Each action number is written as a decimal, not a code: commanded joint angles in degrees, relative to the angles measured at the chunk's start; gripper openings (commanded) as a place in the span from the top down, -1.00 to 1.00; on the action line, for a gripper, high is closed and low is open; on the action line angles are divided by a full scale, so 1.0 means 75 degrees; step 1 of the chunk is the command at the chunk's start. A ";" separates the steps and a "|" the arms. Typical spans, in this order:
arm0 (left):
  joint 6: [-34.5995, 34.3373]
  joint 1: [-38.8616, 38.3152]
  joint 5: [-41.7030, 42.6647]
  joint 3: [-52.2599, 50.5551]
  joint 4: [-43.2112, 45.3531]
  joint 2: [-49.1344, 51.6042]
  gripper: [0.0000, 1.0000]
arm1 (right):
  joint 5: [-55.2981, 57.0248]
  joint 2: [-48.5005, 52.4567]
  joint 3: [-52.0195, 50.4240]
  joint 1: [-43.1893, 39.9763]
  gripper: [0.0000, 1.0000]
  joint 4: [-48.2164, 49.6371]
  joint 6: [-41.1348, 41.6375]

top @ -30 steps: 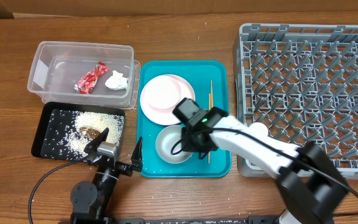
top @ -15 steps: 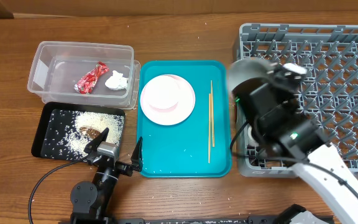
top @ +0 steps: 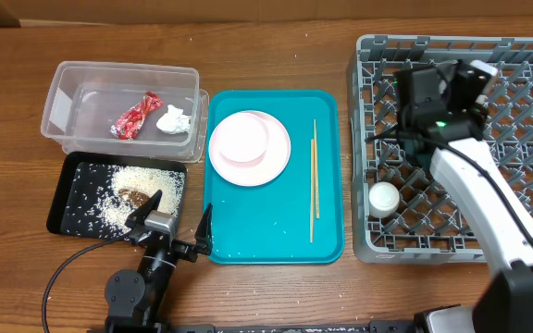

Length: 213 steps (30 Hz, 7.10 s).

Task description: Sort waste into correct bins and load items into the dishwasher

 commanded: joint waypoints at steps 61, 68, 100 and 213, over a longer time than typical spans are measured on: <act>0.0160 0.0044 0.0114 -0.0052 0.0023 -0.0087 -1.00 | -0.9282 0.0597 0.2075 0.1268 -0.34 -0.1929 -0.0618; 0.0160 0.0044 0.0117 -0.0052 0.0023 -0.0087 -0.99 | -0.9133 0.1355 0.2014 0.2436 -0.34 -0.1244 -0.0624; 0.0160 0.0044 0.0114 -0.0052 0.0023 -0.0087 -1.00 | -0.7650 0.2331 0.2588 0.2617 0.92 -0.0498 0.0221; 0.0160 0.0044 0.0117 -0.0052 0.0023 -0.0087 -1.00 | -0.8125 0.0318 0.1958 0.1915 -0.08 -0.1941 -0.0420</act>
